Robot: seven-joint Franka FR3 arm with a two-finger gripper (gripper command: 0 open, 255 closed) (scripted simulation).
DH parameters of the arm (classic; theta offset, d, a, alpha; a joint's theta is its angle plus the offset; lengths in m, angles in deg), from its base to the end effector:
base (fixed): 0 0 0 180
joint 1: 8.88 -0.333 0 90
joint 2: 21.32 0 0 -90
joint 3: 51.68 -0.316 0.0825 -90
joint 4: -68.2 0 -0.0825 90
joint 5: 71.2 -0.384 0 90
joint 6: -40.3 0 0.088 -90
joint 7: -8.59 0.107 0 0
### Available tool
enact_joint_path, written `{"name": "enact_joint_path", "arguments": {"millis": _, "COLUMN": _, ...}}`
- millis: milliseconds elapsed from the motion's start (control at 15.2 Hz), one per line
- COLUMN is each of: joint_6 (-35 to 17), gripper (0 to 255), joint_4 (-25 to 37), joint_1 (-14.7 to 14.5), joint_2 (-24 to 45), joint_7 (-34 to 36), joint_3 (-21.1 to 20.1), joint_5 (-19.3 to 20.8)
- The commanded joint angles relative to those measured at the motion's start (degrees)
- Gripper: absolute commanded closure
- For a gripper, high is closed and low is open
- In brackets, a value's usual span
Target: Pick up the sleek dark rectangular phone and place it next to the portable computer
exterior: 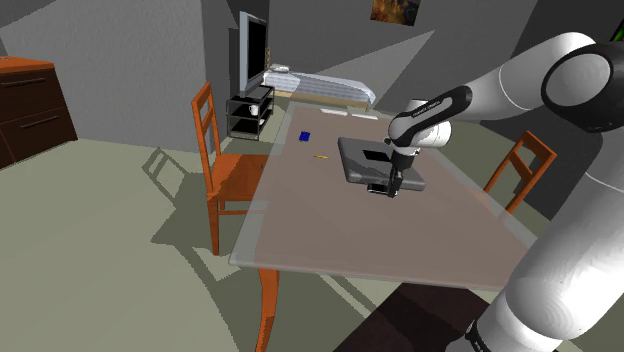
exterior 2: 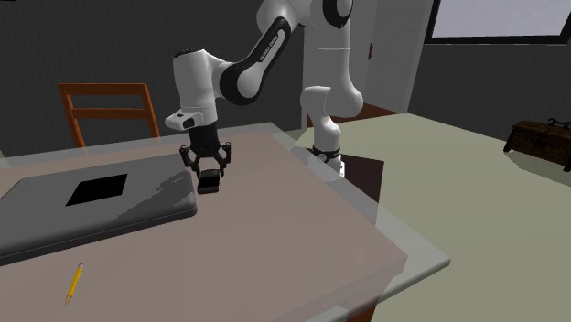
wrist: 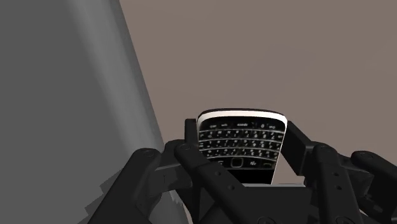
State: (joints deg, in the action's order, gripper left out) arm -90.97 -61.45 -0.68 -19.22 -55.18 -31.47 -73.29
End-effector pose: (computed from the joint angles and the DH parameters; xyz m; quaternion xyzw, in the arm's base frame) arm 0.4601 -0.2477 0.3451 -0.9563 -0.2923 -0.0032 0.0072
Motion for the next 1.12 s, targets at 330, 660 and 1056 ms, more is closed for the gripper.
{"name": "enact_joint_path", "arguments": {"millis": 330, "joint_6": -0.02, "gripper": 0, "joint_4": 0.03, "joint_1": 0.01, "joint_2": 0.04, "joint_7": -0.03, "joint_3": 0.00, "joint_5": -0.02}}
{"name": "enact_joint_path", "arguments": {"millis": 660, "joint_6": 7.17, "gripper": 0, "joint_4": 3.35, "joint_1": -0.08, "joint_2": -4.11, "joint_7": 1.37, "joint_3": -0.02, "joint_5": 1.90}}
{"name": "enact_joint_path", "arguments": {"millis": 1056, "joint_6": 7.17, "gripper": 0, "joint_4": 3.35, "joint_1": -0.07, "joint_2": -4.11, "joint_7": 1.37, "joint_3": -0.02, "joint_5": 1.90}}
